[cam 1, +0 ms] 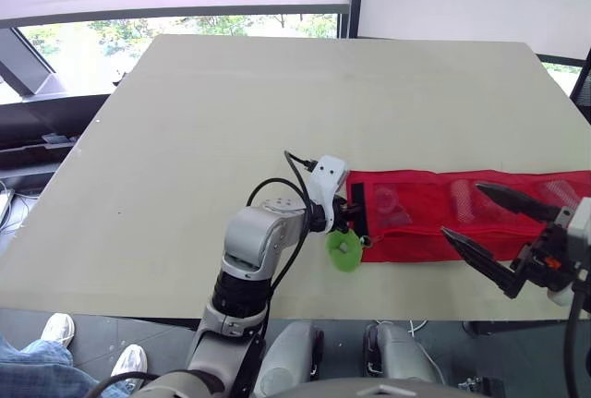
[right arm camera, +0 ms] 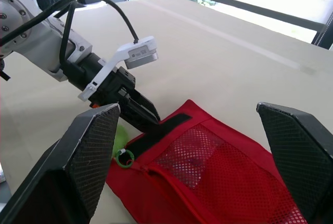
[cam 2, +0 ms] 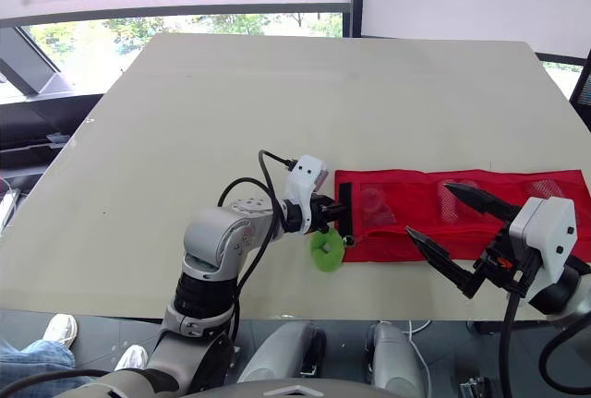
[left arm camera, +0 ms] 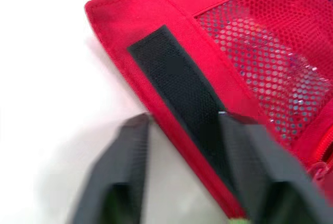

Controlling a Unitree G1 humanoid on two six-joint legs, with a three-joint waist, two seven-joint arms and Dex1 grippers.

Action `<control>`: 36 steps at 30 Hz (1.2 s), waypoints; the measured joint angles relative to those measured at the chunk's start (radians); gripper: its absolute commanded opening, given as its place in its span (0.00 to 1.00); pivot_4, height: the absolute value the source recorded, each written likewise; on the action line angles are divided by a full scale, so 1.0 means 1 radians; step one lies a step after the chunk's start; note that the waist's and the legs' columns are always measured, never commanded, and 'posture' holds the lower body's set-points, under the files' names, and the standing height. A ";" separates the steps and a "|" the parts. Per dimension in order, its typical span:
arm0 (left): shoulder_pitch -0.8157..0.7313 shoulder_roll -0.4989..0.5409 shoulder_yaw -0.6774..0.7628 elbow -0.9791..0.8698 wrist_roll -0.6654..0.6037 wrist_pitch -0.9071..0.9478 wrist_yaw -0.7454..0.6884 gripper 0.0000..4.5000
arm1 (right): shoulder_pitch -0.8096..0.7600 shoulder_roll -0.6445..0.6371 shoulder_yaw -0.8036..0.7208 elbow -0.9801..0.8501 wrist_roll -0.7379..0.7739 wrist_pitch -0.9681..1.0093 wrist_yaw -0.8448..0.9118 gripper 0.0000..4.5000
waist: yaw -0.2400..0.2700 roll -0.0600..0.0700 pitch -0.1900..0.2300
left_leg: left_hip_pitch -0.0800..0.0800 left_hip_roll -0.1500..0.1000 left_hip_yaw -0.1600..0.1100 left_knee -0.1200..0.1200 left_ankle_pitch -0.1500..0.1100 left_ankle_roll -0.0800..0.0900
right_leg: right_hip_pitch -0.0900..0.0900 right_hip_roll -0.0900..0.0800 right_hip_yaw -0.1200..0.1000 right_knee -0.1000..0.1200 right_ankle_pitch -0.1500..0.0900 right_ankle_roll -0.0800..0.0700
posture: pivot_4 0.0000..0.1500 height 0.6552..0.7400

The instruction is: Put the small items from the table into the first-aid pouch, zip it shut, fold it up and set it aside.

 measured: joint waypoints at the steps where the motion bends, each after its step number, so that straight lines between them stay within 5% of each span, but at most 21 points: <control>1: 0.002 0.001 0.001 0.003 0.000 -0.003 0.004 0.09 | -0.003 -0.003 0.000 0.000 0.003 0.000 -0.005 1.00 | 0.002 0.000 0.000 | 0.000 0.000 0.000 0.000 0.000 0.000 | 0.000 0.000 0.000 0.000 0.000 0.000 | 1.00 0.99; 2: 0.003 0.001 0.002 0.005 0.000 -0.006 0.006 0.00 | -0.006 -0.007 0.000 -0.001 0.006 0.000 -0.006 1.00 | 0.003 0.000 -0.001 | 0.000 0.000 0.000 0.000 0.000 0.000 | 0.000 0.000 0.000 0.000 0.000 0.000 | 1.00 0.99; 25: -0.053 0.122 0.070 0.139 -0.061 -0.183 -0.024 0.00 | -0.061 -0.022 0.030 -0.011 0.023 0.021 -0.066 1.00 | -0.010 -0.001 -0.001 | -0.001 0.000 0.000 -0.001 0.000 0.000 | -0.002 0.000 -0.001 0.000 0.002 -0.003 | 1.00 0.99; 36: -0.119 0.021 0.334 0.152 -0.249 -0.109 -0.034 0.00 | -0.250 -0.036 0.330 -0.043 -0.021 0.149 -0.200 1.00 | -0.009 -0.004 0.001 | -0.002 0.000 0.000 -0.001 0.000 -0.001 | -0.002 0.000 -0.001 0.000 0.002 -0.002 | 1.00 0.99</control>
